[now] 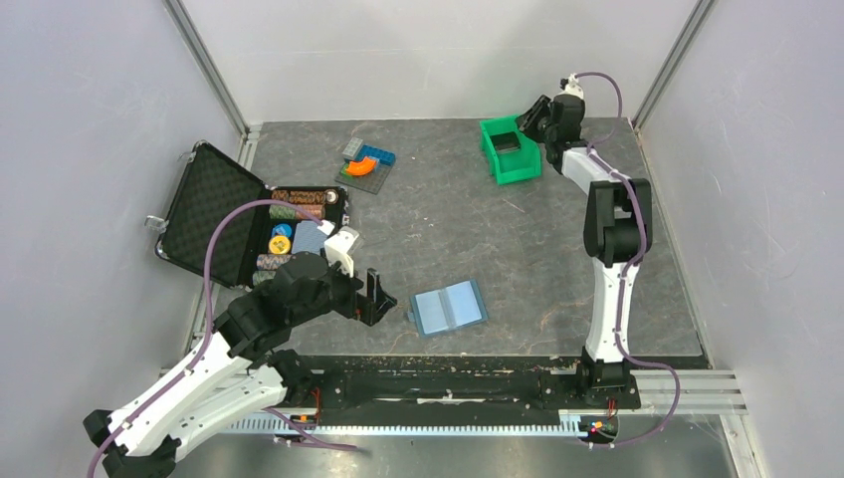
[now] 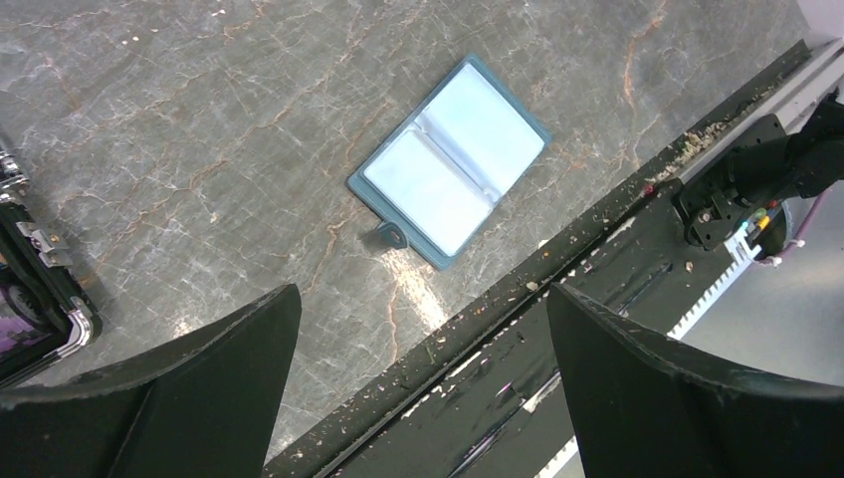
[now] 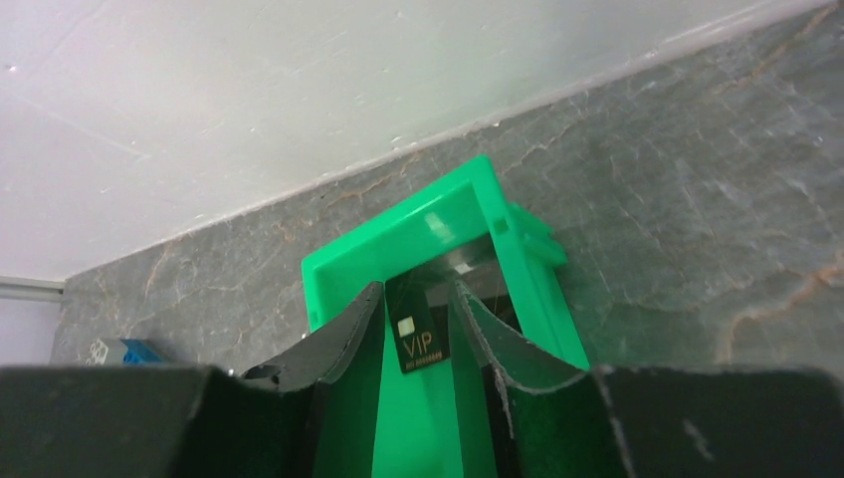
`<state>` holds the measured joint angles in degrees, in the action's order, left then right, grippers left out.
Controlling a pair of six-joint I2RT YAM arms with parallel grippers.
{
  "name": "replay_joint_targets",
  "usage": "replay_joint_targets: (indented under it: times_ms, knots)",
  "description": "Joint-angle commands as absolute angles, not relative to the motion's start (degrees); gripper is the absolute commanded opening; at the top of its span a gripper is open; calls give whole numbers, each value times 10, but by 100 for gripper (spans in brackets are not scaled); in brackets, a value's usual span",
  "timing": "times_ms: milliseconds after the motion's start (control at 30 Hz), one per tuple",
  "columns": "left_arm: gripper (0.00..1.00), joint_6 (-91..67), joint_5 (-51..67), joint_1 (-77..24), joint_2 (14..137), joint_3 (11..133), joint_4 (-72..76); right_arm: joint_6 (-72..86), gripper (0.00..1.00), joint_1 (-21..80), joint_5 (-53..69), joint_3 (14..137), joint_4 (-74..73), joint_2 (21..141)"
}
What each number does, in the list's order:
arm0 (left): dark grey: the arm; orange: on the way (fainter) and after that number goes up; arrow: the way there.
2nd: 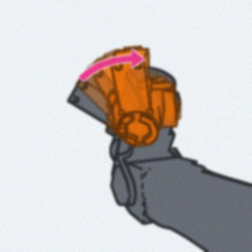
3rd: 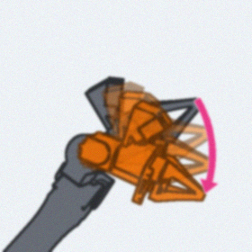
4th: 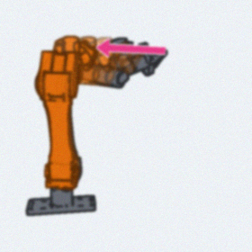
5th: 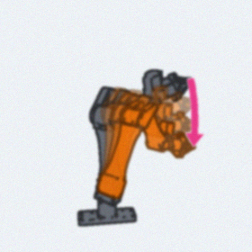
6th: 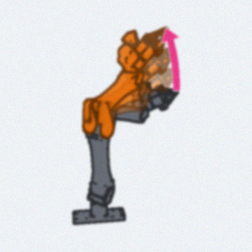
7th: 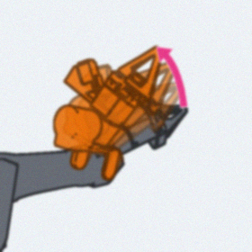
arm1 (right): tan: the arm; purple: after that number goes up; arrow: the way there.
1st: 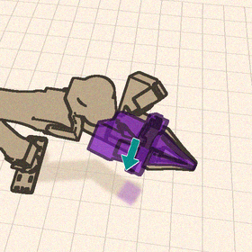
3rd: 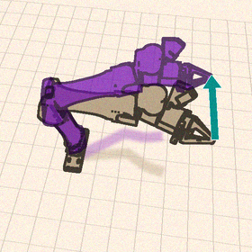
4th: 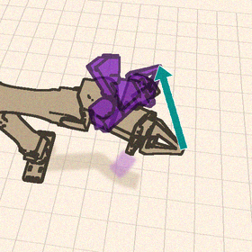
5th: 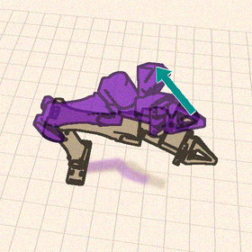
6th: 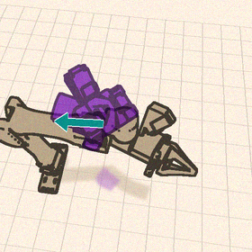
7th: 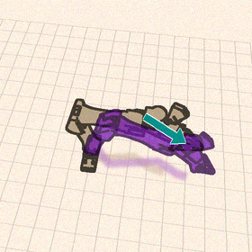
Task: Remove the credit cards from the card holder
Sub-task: Remove the credit card from the card holder.
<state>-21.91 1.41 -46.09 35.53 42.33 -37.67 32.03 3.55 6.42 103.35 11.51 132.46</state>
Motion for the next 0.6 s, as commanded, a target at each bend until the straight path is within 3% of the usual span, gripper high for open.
replay_joint_targets:
  times_ms: [0, 300, 567]
  knots:
    - [100, -197, -23, -461, 355, 430, -381, 304, 33, 39, 75, 973, 89, 1206]
    - [100, -205, -64, -461, 354, 439, -389, 268, 40, 78, 80, 713, 35, 982]
    - [100, -242, -116, -461, 376, 458, -422, 248, 45, 212, 51, 527, 1, 830]
